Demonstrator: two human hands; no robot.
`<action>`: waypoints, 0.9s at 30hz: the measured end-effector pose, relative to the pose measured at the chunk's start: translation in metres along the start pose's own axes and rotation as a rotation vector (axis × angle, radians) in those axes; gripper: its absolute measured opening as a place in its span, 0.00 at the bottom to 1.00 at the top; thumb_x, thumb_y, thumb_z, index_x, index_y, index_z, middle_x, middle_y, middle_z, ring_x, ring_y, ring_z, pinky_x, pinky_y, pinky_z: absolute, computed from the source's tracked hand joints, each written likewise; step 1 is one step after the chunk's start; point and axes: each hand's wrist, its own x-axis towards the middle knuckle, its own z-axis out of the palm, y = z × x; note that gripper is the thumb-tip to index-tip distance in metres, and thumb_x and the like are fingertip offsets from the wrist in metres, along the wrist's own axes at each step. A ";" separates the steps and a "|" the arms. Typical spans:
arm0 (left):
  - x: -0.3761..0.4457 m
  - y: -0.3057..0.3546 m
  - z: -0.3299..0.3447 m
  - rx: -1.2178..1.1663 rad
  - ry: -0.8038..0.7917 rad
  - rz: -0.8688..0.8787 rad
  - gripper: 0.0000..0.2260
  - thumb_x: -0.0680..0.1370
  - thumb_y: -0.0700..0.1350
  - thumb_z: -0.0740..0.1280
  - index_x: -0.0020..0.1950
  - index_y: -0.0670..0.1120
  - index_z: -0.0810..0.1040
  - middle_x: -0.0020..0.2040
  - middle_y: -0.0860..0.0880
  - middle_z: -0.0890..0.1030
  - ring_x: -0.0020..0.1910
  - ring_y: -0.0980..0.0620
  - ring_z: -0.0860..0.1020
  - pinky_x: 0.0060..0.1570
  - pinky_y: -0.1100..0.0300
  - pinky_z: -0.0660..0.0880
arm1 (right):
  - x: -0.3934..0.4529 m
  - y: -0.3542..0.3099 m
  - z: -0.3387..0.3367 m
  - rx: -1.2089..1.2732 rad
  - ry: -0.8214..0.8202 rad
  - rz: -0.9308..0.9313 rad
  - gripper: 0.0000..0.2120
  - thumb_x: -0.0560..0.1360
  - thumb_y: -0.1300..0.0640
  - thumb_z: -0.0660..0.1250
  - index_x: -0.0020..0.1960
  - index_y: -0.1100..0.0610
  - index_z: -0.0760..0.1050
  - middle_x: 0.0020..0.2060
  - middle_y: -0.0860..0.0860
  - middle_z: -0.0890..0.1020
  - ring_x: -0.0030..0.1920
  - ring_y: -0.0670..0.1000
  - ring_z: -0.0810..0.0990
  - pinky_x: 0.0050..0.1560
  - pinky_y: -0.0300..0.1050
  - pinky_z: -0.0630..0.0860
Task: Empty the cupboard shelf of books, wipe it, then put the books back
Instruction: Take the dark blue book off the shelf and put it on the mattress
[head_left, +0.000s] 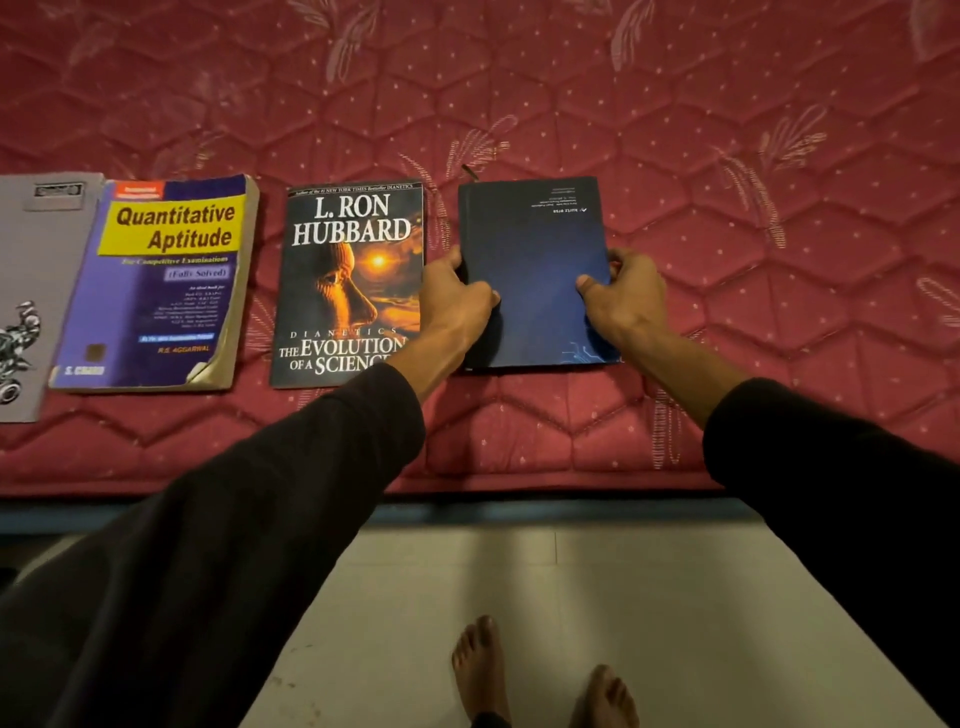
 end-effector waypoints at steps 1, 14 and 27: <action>0.000 -0.003 0.003 0.036 0.004 0.017 0.21 0.71 0.29 0.68 0.63 0.42 0.77 0.54 0.49 0.82 0.54 0.50 0.80 0.55 0.59 0.77 | 0.002 0.001 0.002 -0.004 0.013 0.001 0.16 0.75 0.59 0.68 0.62 0.60 0.77 0.57 0.55 0.83 0.57 0.56 0.81 0.60 0.47 0.76; -0.016 -0.006 0.018 0.465 0.012 0.116 0.31 0.81 0.38 0.62 0.79 0.38 0.50 0.78 0.42 0.57 0.77 0.45 0.58 0.73 0.60 0.54 | -0.013 0.012 0.011 -0.355 -0.053 -0.185 0.27 0.82 0.56 0.58 0.77 0.65 0.55 0.71 0.62 0.66 0.70 0.62 0.65 0.71 0.52 0.63; -0.091 -0.007 0.022 0.836 -0.193 0.428 0.28 0.82 0.37 0.57 0.79 0.37 0.48 0.80 0.40 0.44 0.79 0.44 0.43 0.77 0.54 0.42 | -0.087 0.042 -0.038 -0.565 -0.071 -0.349 0.27 0.80 0.49 0.61 0.73 0.63 0.64 0.69 0.59 0.72 0.68 0.60 0.69 0.70 0.55 0.65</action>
